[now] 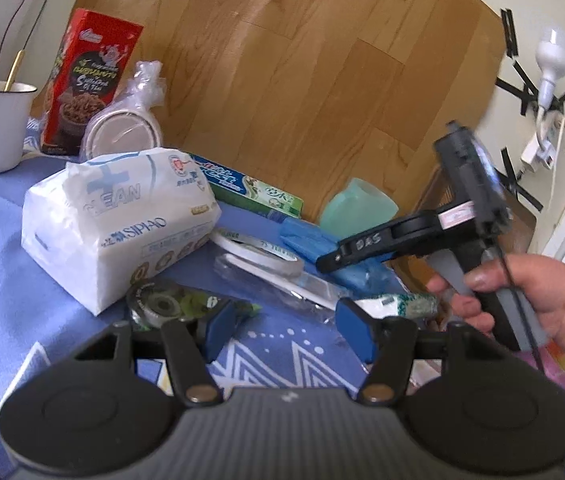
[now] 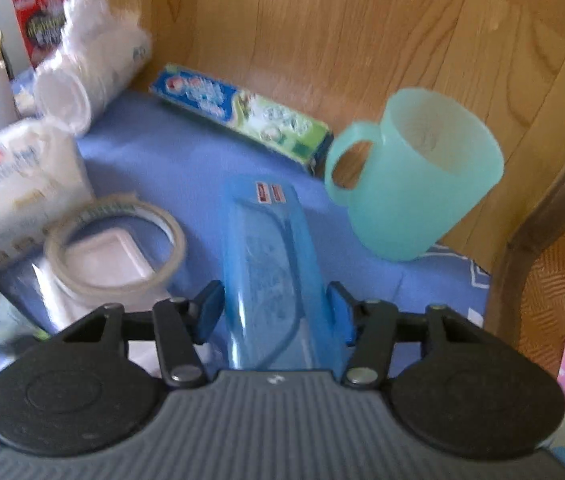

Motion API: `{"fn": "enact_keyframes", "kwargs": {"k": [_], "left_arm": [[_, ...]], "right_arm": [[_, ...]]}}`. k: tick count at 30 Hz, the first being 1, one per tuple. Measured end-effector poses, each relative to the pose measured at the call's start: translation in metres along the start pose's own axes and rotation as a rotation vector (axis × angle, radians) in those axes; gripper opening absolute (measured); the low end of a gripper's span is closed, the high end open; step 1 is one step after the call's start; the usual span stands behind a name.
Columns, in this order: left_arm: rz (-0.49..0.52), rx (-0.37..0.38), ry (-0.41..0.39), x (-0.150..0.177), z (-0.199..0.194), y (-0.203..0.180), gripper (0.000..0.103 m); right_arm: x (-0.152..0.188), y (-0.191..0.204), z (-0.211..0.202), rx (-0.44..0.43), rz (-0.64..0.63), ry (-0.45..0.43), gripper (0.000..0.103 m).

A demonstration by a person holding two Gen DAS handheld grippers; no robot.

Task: Organize soft objects
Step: 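Grasp the blue plastic case beside the mint mug with the right gripper, then lower the blue case into the tin and open the right gripper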

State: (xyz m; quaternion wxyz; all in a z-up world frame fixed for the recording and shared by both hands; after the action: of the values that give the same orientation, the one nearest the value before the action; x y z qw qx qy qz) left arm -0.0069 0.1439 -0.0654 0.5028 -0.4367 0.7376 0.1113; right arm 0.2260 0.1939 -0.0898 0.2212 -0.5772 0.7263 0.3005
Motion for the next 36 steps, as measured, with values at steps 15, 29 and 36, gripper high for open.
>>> {"fn": "enact_keyframes", "kwargs": {"k": [15,29,36], "left_arm": [[-0.148,0.007,-0.018,-0.005,-0.011,0.025,0.060],[0.006,0.144,0.278,0.045,-0.062,-0.029,0.060],[0.020,0.193,0.341,0.060,-0.061,-0.063,0.061]], "right_arm": [[0.151,0.106,-0.143,-0.244,-0.029,-0.219,0.056],[0.237,0.126,-0.138,-0.185,-0.052,-0.263,0.068],[0.243,0.119,-0.145,-0.188,-0.044,-0.333,0.056]]}}
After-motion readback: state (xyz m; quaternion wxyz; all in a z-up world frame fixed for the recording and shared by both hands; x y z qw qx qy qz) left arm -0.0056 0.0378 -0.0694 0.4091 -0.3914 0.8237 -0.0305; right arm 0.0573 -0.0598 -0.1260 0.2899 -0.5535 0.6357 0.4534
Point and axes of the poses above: each gripper's, at about its wrist camera, not at the fingertips, and z roughly the way its jaws point, y to its left, x to its underside, the point moved 4 cm from there along z, roughly the way its jaws point, and after that the axes turned 13 degrees about -x, right-handed, at the moved point
